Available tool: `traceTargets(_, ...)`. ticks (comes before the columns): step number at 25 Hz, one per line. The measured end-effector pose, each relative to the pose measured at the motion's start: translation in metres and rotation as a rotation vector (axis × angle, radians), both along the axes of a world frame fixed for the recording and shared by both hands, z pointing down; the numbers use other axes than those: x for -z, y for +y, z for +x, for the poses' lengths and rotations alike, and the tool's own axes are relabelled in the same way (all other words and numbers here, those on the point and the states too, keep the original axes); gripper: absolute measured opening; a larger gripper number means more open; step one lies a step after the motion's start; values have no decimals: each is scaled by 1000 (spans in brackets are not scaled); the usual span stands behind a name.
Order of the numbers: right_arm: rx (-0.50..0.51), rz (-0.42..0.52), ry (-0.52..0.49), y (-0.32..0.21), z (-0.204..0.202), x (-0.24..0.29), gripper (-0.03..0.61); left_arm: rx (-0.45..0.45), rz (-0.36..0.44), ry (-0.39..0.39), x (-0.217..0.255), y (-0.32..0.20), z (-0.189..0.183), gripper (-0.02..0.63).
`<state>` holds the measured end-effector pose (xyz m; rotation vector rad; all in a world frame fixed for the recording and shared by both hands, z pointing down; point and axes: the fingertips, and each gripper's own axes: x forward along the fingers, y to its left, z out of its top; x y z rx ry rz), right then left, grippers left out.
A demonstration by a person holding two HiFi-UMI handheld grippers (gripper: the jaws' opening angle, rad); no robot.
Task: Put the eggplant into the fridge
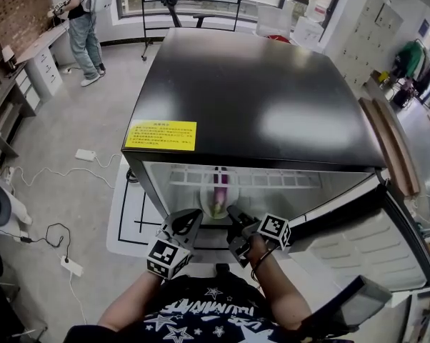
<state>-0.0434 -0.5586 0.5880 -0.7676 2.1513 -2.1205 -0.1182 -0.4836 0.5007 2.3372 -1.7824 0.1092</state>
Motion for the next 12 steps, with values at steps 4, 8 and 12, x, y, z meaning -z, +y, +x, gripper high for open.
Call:
traceTargets(4, -31, -9, -3, 6, 5, -2, 92, -6, -8, 19, -1, 4, 0, 9)
traceTargets(8, -47, 7, -19, 13, 10, 0, 92, -36, -18, 27, -3, 11, 2, 9)
traceTargets(12, -85, 24, -35, 17, 13, 9, 92, -68, -16, 25, -5, 20, 6, 9)
